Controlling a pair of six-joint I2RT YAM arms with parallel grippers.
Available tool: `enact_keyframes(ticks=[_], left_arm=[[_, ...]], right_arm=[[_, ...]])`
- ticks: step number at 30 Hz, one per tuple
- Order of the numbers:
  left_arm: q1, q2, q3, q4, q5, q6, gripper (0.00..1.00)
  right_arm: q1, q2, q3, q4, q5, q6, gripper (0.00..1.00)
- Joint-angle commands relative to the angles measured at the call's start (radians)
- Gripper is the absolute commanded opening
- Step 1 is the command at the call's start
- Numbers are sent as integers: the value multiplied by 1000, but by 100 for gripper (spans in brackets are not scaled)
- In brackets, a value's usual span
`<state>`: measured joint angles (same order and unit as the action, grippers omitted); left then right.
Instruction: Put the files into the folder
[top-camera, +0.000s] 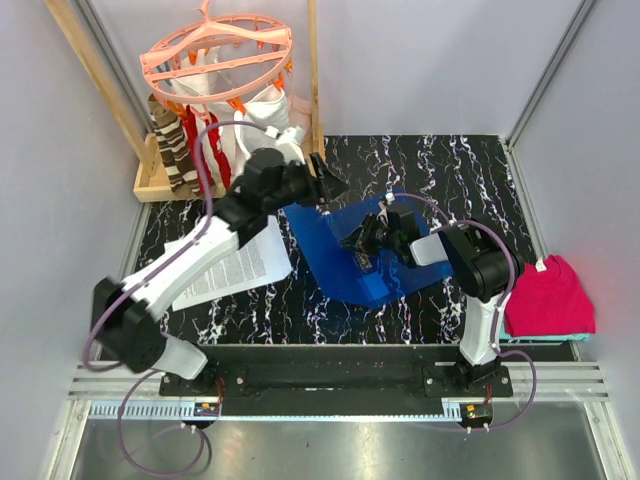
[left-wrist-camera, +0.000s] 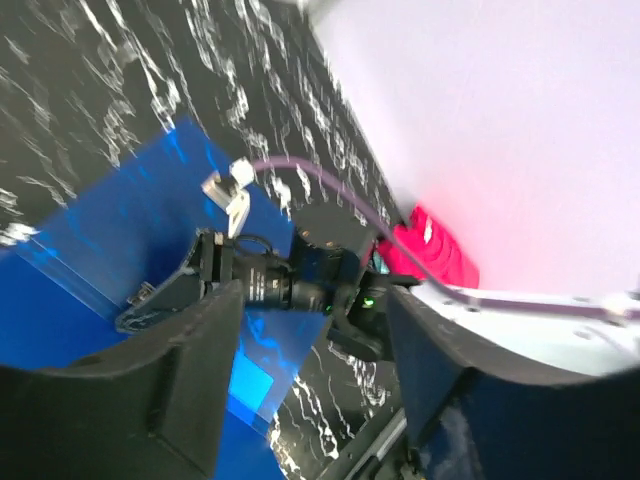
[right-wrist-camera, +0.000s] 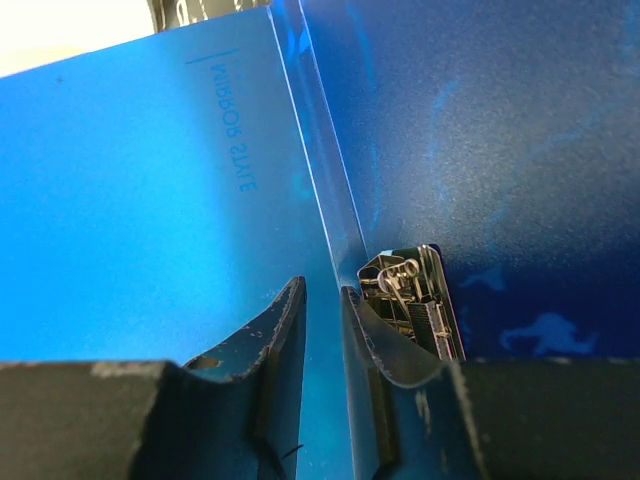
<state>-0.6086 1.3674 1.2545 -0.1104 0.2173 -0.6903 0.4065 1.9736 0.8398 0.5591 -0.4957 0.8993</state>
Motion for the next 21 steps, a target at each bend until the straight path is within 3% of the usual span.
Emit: enact_keyframes(ticks=[1,3,10,13,17,21], left_arm=[[-5,166,75,43,184,-2,52],[-11,183,50,-20,173,46,44],[-16,59,-382,11,21,66,42],[-16,110,-452,76,37,0,41],[-13,235,-472,169,64,-126,42],[-14,285,-460,193,7,-159,42]], right_arm=[[-1,-24,-11,-111,123,-51,30],[-1,-28,-11,-113,134,-51,30],[-3,-71,-39,-111,183,-46,31],[-15,-82,-44,-107,171,-49,33],[-58,-105,-22,-106,24,-95,38],[-89,-241,2,-252,-4,-183,46]])
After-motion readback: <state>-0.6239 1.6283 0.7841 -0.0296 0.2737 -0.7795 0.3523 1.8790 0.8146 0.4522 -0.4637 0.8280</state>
